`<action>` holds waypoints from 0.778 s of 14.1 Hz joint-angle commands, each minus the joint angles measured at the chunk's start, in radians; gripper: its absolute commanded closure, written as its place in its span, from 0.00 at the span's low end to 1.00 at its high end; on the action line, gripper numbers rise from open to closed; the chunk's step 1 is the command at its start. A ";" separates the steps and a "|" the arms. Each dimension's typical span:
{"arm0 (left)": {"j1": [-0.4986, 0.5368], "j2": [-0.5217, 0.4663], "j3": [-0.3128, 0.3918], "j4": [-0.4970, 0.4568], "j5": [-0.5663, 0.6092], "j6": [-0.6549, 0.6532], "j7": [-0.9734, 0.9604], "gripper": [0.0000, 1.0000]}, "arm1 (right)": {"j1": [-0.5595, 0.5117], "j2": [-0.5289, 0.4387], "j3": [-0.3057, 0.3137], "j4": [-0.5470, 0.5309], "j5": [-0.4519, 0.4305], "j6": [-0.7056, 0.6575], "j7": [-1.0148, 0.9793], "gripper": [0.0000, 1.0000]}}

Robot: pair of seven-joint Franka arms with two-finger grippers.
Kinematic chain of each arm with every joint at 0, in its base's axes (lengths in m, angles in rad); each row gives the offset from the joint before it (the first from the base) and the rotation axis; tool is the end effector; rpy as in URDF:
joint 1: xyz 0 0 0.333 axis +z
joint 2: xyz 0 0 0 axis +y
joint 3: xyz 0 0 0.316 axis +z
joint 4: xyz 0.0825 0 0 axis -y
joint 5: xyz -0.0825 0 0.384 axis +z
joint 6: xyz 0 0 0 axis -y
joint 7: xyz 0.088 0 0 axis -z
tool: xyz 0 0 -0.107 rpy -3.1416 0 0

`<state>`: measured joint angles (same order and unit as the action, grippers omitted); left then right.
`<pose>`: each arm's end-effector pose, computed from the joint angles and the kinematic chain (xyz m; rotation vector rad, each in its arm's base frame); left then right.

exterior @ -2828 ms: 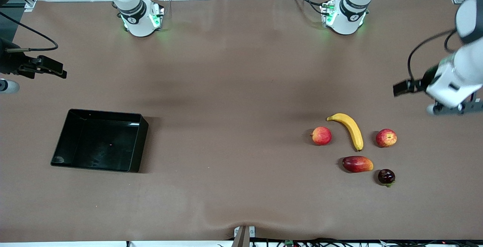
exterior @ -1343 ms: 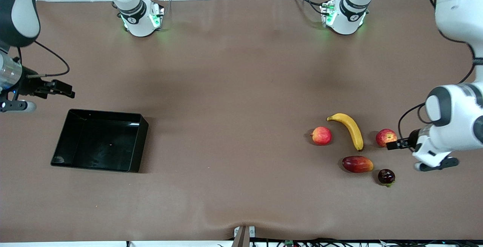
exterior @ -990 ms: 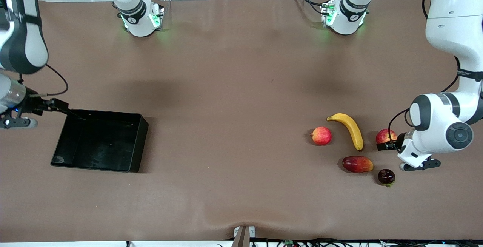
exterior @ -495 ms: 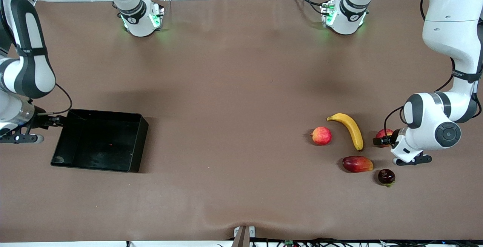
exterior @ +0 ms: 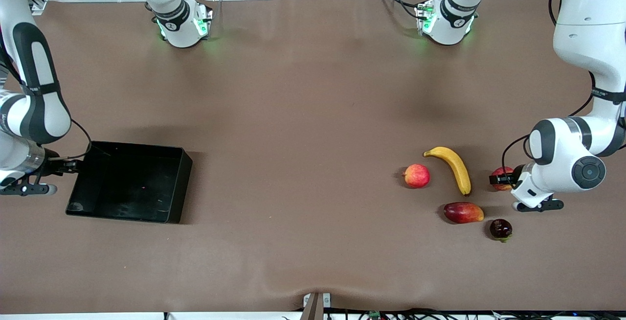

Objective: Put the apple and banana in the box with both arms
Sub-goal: 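Grasp the red apple with the left gripper while the right gripper grips the tray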

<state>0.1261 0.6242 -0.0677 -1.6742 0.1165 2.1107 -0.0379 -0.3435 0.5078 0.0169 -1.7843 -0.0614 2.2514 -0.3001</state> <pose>0.6583 0.0481 0.2267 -3.0763 -0.0556 0.2867 0.6169 -0.2117 0.2670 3.1162 0.0174 -0.0786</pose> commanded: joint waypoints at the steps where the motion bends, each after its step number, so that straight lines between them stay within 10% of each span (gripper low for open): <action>1: 0.000 -0.110 -0.052 0.002 -0.015 -0.110 -0.008 1.00 | -0.026 0.044 0.021 0.025 0.018 0.017 -0.014 0.00; 3: -0.003 -0.147 -0.087 0.043 -0.056 -0.196 -0.028 1.00 | -0.026 0.058 0.021 0.025 0.020 0.017 -0.040 0.29; 5: -0.003 -0.156 -0.138 0.109 -0.089 -0.285 -0.072 1.00 | -0.025 0.058 0.020 0.020 0.018 0.005 -0.040 1.00; 11: -0.011 -0.158 -0.316 0.202 -0.087 -0.363 -0.317 1.00 | -0.008 0.029 0.025 0.025 0.021 -0.097 -0.025 1.00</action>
<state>0.1156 0.4590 -0.3505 -1.4985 0.0407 1.7725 -0.2925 -0.3473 0.5591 0.0240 -1.7736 -0.0543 2.2480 -0.3158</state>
